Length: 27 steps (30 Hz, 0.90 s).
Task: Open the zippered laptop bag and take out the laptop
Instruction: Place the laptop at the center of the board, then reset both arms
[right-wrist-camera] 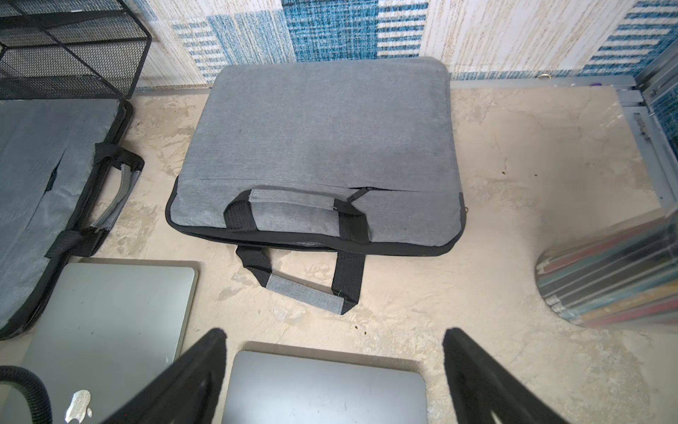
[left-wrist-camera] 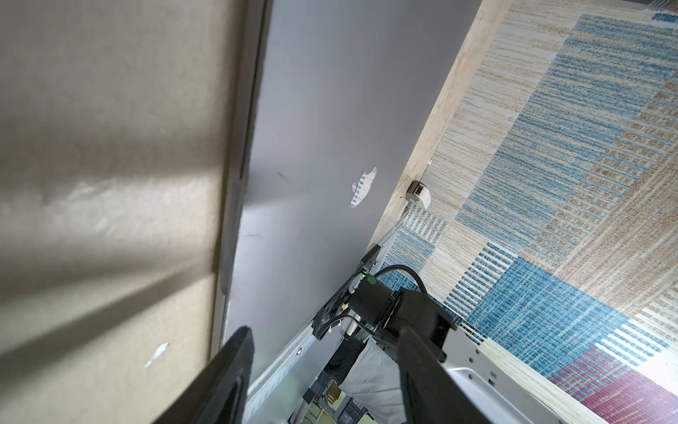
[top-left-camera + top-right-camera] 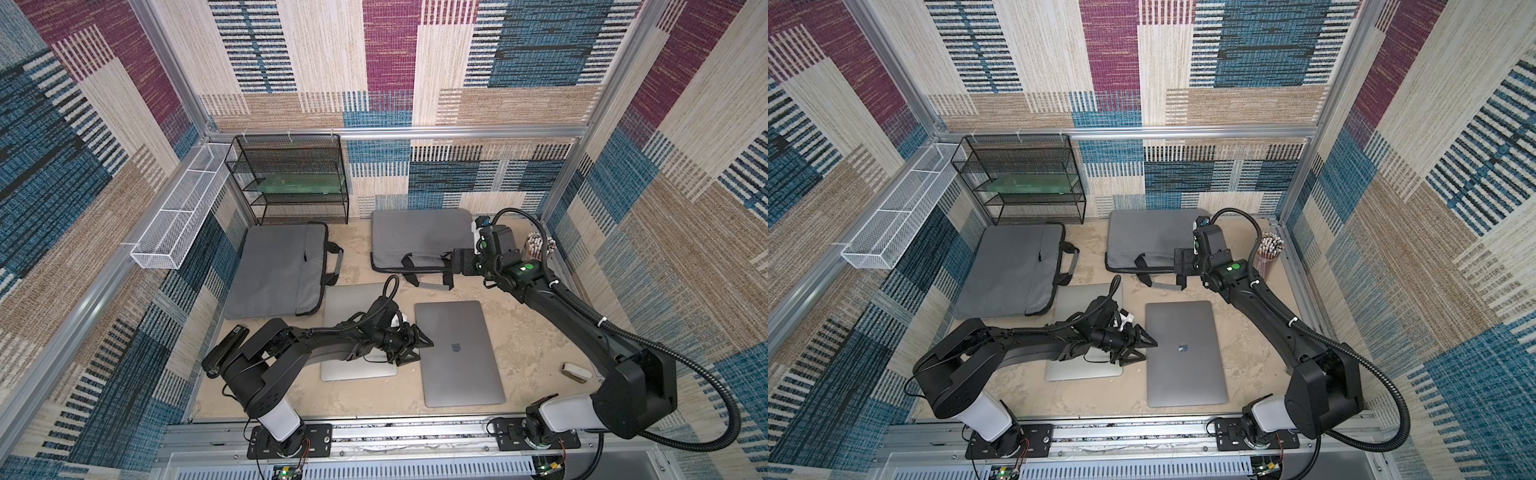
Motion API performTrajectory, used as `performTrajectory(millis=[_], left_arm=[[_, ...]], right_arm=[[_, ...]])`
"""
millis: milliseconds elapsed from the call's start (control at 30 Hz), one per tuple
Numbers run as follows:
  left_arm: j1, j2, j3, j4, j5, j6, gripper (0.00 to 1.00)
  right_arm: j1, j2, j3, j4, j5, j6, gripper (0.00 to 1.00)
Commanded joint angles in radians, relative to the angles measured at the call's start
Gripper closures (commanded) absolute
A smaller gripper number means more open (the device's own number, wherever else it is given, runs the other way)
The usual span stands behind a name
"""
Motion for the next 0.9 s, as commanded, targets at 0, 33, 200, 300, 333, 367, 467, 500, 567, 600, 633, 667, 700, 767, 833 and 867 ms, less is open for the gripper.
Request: performTrajectory(millis=[0, 33, 200, 300, 333, 367, 467, 500, 567, 600, 633, 667, 700, 767, 833, 867], left_arm=[[0.011, -0.046, 0.016, -0.084, -0.04, 0.07, 0.35], [0.014, -0.063, 0.024, -0.115, -0.053, 0.09, 0.35], [0.045, -0.152, 0.054, -0.225, -0.114, 0.158, 0.22], [0.077, -0.215, 0.05, -0.26, -0.145, 0.185, 0.04], [0.09, -0.238, 0.051, -0.286, -0.161, 0.205, 0.01], [0.1, -0.261, 0.053, -0.316, -0.181, 0.227, 0.01], [0.134, -0.346, 0.06, -0.432, -0.265, 0.298, 0.01], [0.145, -0.379, 0.06, -0.466, -0.298, 0.321, 0.01], [0.16, -0.445, 0.059, -0.533, -0.374, 0.367, 0.01], [0.168, -0.482, 0.061, -0.57, -0.418, 0.391, 0.01], [0.174, -0.512, 0.062, -0.602, -0.458, 0.413, 0.01], [0.179, -0.55, 0.064, -0.636, -0.506, 0.435, 0.01], [0.183, -0.585, 0.065, -0.667, -0.554, 0.459, 0.01], [0.188, -0.65, 0.064, -0.717, -0.643, 0.5, 0.01], [0.191, -0.713, 0.062, -0.759, -0.733, 0.534, 0.01], [0.191, -0.744, 0.058, -0.777, -0.778, 0.551, 0.01]], right_arm=[[-0.003, -0.004, -0.006, 0.033, -0.001, 0.008, 0.05], [-0.006, -0.003, -0.008, 0.031, 0.001, 0.009, 0.05], [-0.017, -0.009, -0.013, 0.022, 0.02, 0.013, 0.05], [-0.025, -0.032, -0.033, 0.031, 0.03, 0.019, 0.05], [-0.029, -0.041, -0.044, 0.039, 0.031, 0.019, 0.05], [-0.032, -0.05, -0.054, 0.046, 0.031, 0.018, 0.05], [-0.038, -0.076, -0.077, 0.055, 0.061, 0.02, 0.05], [-0.039, -0.086, -0.086, 0.059, 0.076, 0.02, 0.05], [-0.042, -0.109, -0.107, 0.069, 0.1, 0.026, 0.05], [-0.042, -0.125, -0.123, 0.08, 0.111, 0.03, 0.05], [-0.044, -0.14, -0.138, 0.092, 0.122, 0.035, 0.05], [-0.046, -0.159, -0.156, 0.108, 0.129, 0.037, 0.05], [-0.049, -0.177, -0.173, 0.124, 0.136, 0.041, 0.05], [-0.056, -0.208, -0.201, 0.15, 0.153, 0.053, 0.05], [-0.067, -0.235, -0.222, 0.166, 0.169, 0.067, 0.05], [-0.074, -0.247, -0.234, 0.175, 0.17, 0.069, 0.05]])
